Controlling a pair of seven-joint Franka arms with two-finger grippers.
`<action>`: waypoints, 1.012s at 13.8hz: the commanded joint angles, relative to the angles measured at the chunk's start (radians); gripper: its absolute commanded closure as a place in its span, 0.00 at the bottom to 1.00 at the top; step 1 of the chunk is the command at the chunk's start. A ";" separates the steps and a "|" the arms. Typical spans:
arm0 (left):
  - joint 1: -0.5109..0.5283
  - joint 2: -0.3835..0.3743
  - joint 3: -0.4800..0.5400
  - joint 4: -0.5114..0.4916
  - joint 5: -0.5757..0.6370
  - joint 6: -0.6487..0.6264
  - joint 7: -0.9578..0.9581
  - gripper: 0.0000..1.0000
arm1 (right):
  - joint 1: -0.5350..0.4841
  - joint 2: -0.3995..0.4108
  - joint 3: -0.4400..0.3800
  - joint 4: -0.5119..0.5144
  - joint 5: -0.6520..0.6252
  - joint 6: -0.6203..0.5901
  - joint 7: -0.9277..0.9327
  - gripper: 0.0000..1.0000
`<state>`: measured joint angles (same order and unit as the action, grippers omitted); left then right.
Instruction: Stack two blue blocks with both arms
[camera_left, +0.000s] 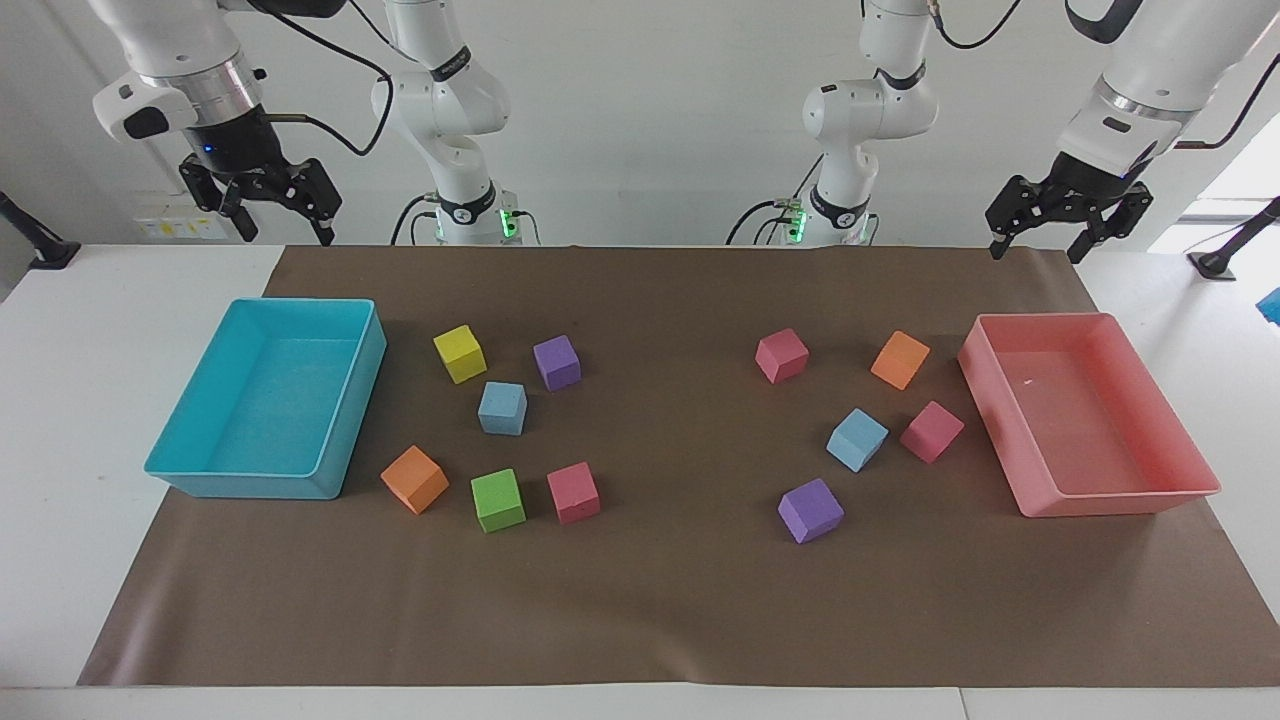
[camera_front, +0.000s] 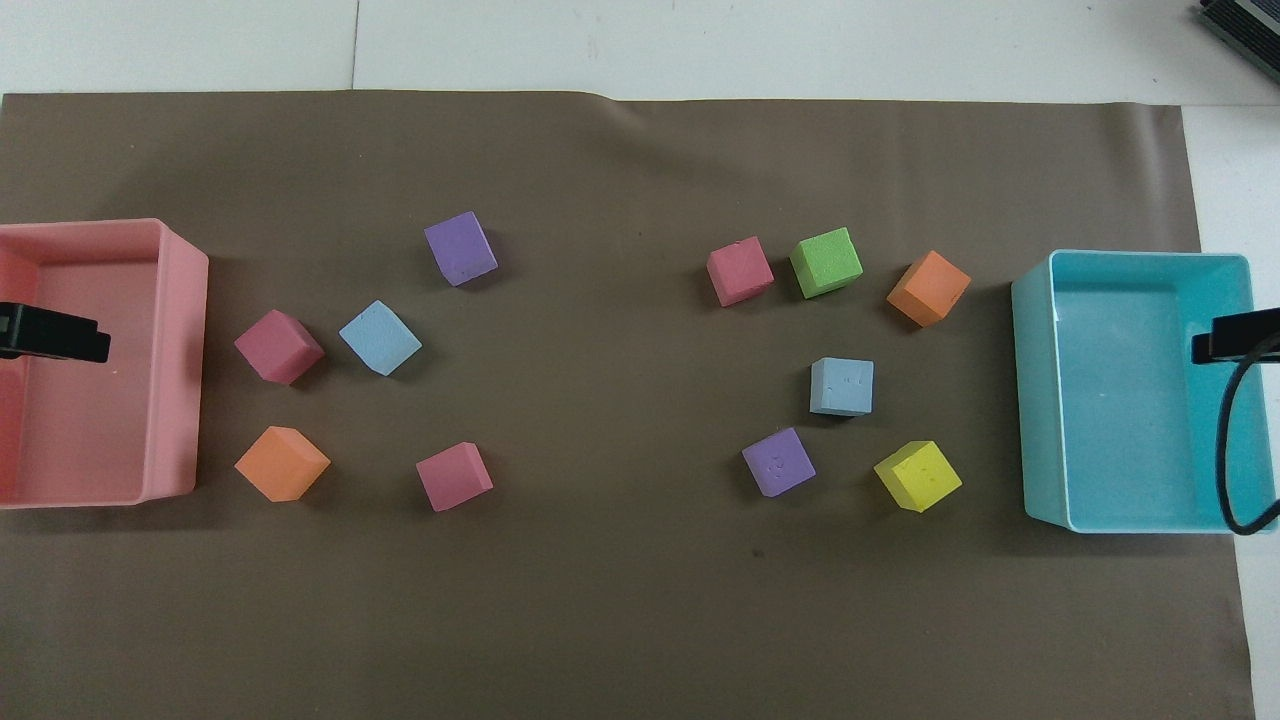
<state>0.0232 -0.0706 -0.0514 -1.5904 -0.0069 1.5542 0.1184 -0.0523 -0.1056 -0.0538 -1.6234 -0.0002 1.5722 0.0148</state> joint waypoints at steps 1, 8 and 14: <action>0.006 -0.017 -0.013 -0.017 -0.008 -0.014 0.015 0.00 | -0.015 -0.011 0.009 -0.018 -0.004 0.015 0.008 0.00; 0.006 -0.014 -0.012 -0.006 -0.013 -0.005 0.007 0.00 | -0.018 -0.011 0.009 -0.018 -0.004 0.017 0.010 0.00; -0.017 -0.012 -0.016 -0.006 -0.016 -0.003 0.004 0.00 | 0.000 -0.008 0.025 -0.010 0.009 0.011 0.010 0.00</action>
<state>0.0194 -0.0707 -0.0693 -1.5910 -0.0088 1.5531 0.1186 -0.0510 -0.1056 -0.0402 -1.6234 0.0005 1.5736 0.0148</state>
